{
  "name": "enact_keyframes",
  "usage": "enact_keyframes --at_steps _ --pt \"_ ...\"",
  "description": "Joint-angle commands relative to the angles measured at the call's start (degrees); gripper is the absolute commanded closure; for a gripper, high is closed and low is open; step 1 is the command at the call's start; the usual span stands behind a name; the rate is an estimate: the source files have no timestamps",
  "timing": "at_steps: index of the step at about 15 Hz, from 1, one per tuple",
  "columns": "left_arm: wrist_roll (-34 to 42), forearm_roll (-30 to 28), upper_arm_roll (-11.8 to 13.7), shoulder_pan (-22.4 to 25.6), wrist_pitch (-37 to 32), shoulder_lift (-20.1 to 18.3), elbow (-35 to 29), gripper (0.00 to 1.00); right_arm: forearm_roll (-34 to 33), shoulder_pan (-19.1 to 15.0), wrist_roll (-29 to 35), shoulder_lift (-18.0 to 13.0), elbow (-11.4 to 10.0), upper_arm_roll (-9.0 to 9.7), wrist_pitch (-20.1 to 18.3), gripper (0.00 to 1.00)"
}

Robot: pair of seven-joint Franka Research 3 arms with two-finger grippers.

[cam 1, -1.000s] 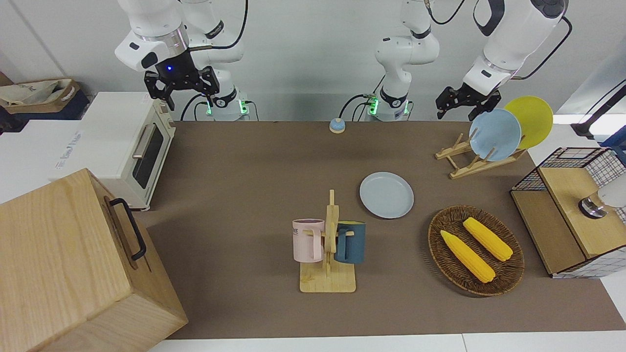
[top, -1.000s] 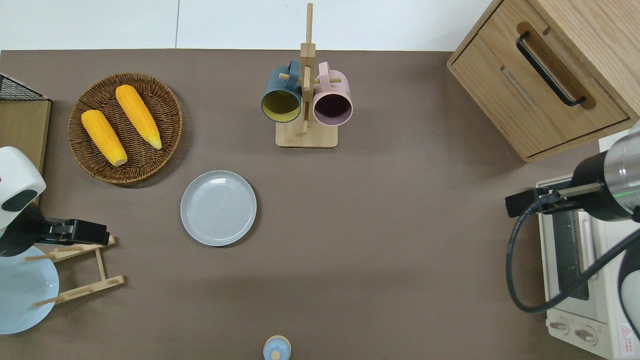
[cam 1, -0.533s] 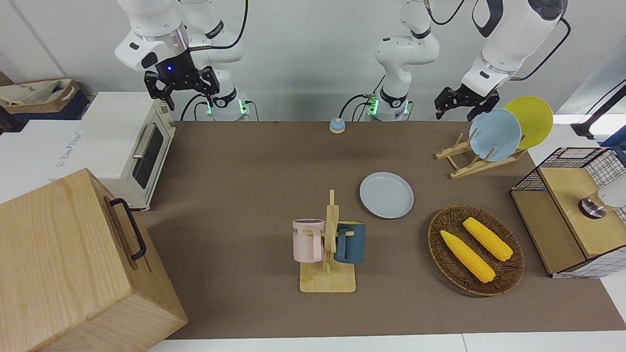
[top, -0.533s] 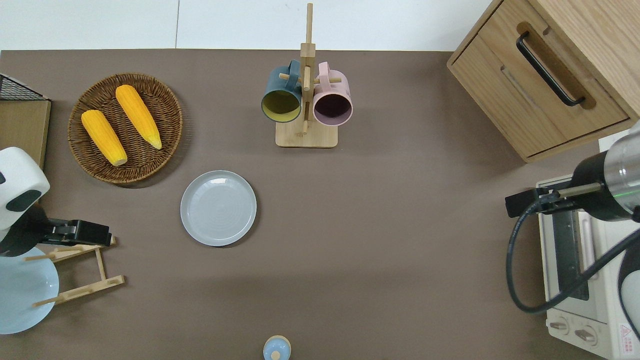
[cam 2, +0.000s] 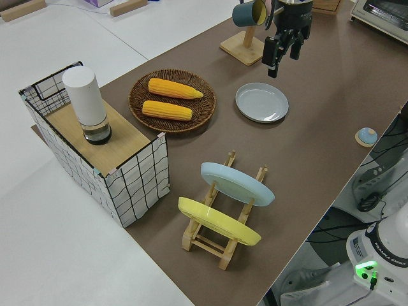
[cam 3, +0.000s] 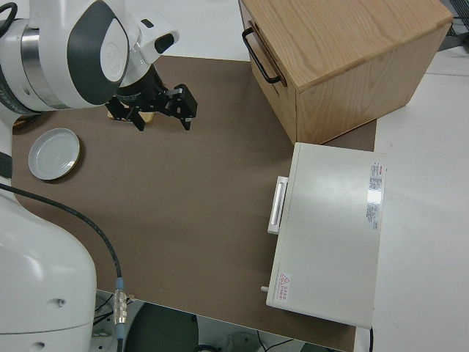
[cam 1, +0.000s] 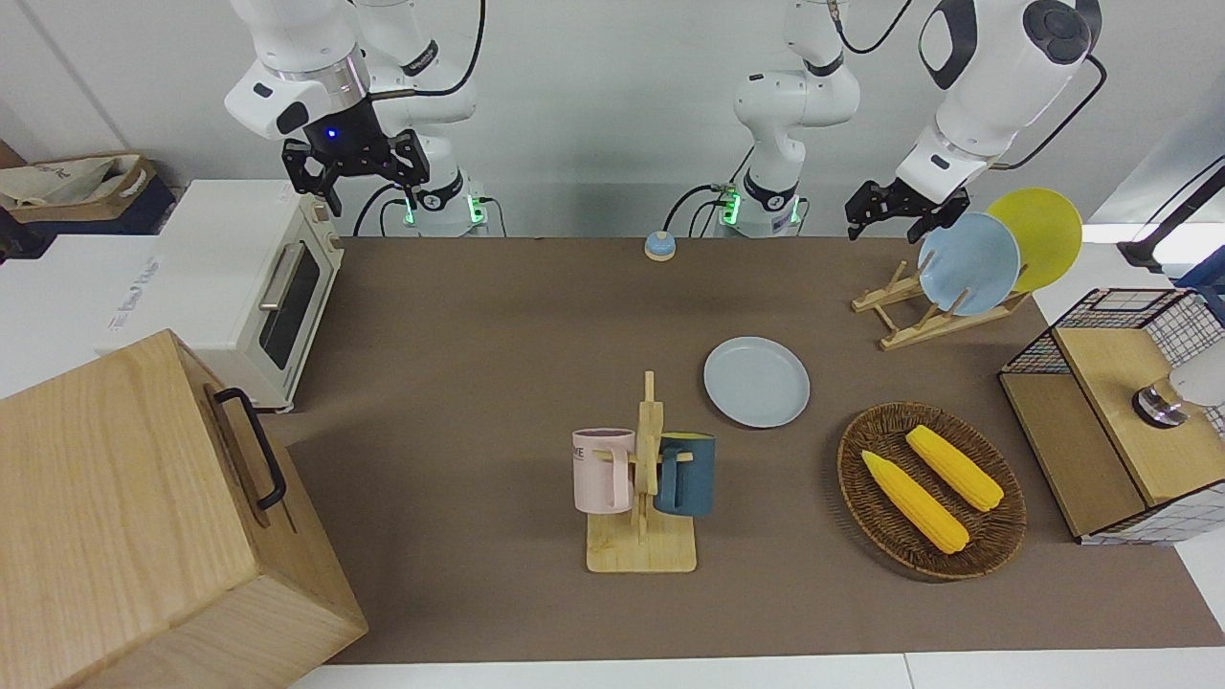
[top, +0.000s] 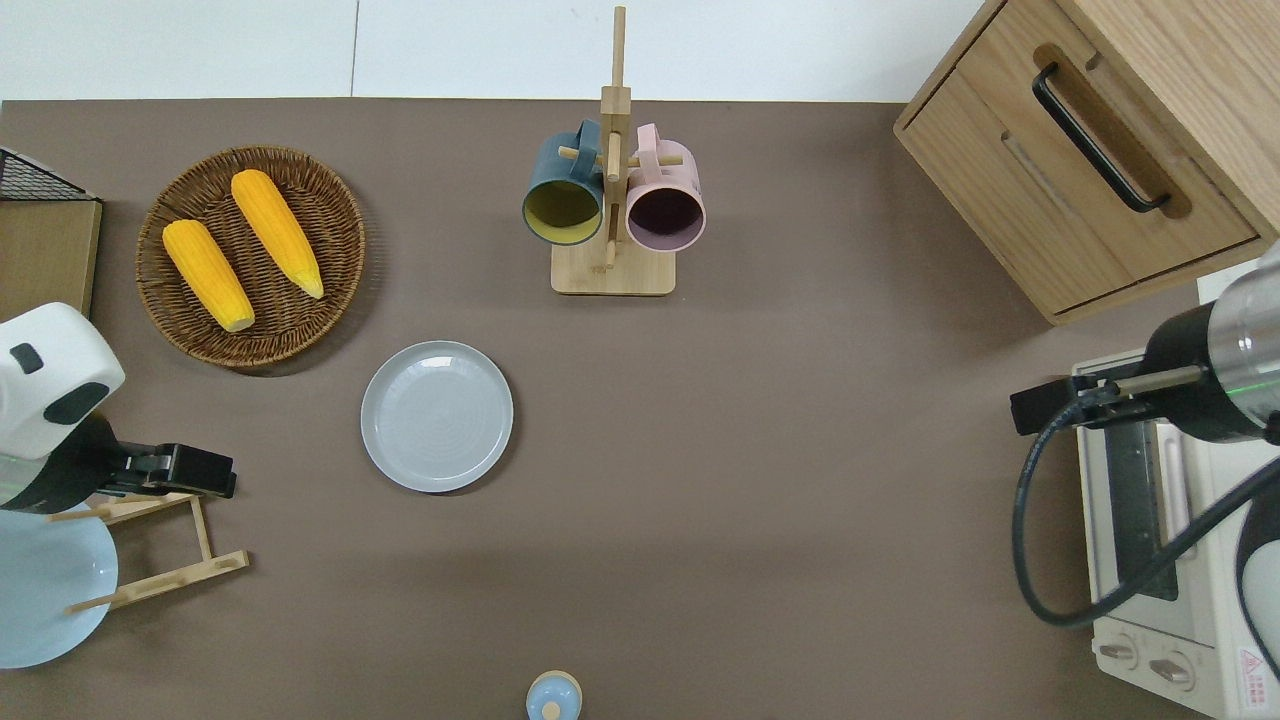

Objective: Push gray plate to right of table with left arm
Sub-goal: 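Move the left gripper toward the gray plate's edge nearest the basket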

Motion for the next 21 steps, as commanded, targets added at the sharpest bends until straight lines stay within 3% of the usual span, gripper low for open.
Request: enact_keyframes --at_steps 1,16,21 --pt "-1.09 -0.49 0.29 -0.24 4.5 -0.47 -4.51 0.01 0.59 -1.15 0.14 -0.17 0.46 0.77 -0.83 0.017" --pt "-6.28 -0.93 0.29 -0.68 20.23 -0.56 -16.73 0.0 0.59 -1.15 0.05 -0.17 0.46 0.77 -0.83 0.017" --pt "-8.74 -1.28 -0.15 -0.94 28.31 -0.3 -22.17 0.0 0.59 -1.15 0.14 -0.17 0.46 0.86 -0.83 0.017"
